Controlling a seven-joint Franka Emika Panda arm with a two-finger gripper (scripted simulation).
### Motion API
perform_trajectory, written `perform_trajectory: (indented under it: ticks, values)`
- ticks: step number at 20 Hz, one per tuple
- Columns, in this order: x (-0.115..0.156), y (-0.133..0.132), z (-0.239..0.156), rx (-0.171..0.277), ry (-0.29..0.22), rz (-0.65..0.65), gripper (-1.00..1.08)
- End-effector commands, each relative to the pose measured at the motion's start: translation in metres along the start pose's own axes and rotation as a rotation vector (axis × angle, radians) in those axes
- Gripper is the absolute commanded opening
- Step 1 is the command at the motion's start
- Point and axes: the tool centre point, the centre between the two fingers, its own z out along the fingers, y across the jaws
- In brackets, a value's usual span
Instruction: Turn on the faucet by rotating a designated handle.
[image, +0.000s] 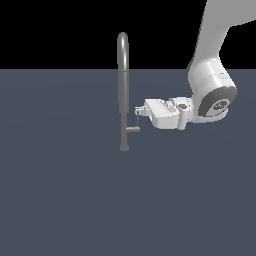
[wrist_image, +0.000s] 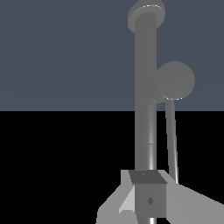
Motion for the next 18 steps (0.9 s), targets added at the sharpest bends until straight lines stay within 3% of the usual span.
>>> perform_trajectory:
  ticks: [1, 18]
  values:
    - [-0.003, 0.005, 0.0, -0.002, -0.002, 0.0, -1.0]
    - [0.006, 0.042, 0.0, 0.001, 0.002, -0.009, -1.0]
